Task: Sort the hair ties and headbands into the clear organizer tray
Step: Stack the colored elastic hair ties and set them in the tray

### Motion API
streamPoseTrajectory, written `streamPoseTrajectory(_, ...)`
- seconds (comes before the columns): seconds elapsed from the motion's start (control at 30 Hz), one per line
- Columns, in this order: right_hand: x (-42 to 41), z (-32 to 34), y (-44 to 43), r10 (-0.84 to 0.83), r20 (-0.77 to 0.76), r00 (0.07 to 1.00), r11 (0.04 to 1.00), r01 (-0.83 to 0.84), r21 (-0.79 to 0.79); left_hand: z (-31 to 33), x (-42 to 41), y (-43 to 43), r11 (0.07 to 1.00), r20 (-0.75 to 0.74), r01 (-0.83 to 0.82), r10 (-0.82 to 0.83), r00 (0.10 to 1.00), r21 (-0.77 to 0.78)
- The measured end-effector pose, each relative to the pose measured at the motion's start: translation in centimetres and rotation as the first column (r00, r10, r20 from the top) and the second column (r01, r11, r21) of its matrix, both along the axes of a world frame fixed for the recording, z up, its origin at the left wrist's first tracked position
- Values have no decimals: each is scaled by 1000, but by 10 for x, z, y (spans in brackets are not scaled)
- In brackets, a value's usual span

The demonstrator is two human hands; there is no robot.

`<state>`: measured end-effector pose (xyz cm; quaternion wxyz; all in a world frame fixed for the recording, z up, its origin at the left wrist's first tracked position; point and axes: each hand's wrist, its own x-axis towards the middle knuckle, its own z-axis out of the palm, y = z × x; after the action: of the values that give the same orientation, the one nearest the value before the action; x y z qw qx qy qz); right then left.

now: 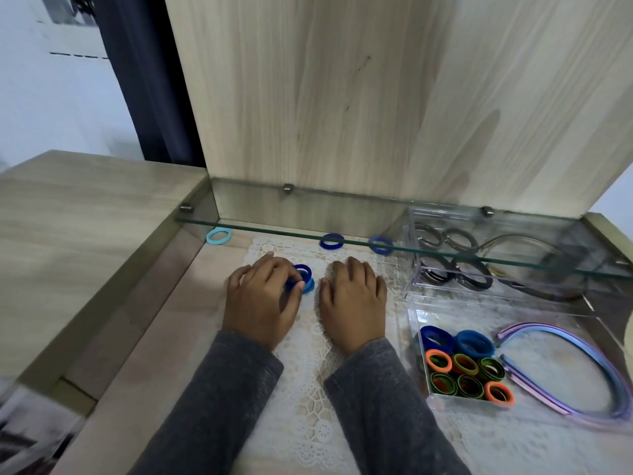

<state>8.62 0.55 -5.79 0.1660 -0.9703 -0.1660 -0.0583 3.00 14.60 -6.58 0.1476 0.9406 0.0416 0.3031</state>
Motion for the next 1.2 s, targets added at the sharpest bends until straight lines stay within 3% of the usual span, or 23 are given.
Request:
streamPoseTrajectory(0.4, 0, 0, -1, 9, 14, 1000, 1000, -9, 13, 0, 1, -3, 1000, -49, 8, -8, 999, 7)
streamPoseTrajectory(0.5, -1, 0, -1, 5, 21, 1000, 1000, -6, 26, 4, 3, -3, 995, -12, 13, -15, 1000, -103)
streamPoseTrajectory(0.6, -1, 1, -1, 7, 8, 1000, 999, -7, 40, 5, 2, -1, 978, 19, -105, 110, 994, -182)
streamPoseTrajectory(0.67, -1, 2, -2, 14, 34, 999, 997, -17, 73, 5, 2, 0, 954, -70, -238, 229, 971, -183)
streamPoseTrajectory(0.73, -1, 4, -1, 39, 80, 996, 991, -49, 125, 7, 2, 0, 912, -267, -377, 327, 907, -164)
streamPoseTrajectory(0.83, -2, 5, 1, 103, 173, 980, 966, -139, 216, 5, 5, 0, 888, -460, -455, 382, 801, -56)
streamPoseTrajectory(0.97, -6, 4, 4, 183, 250, 951, 950, -236, 204, 4, 7, 0, 891, -526, -452, 403, 749, 40)
streamPoseTrajectory(1.2, -6, 6, 4, 205, 188, 960, 968, -227, 106, 2, 7, 0, 894, -529, -446, 404, 746, 53)
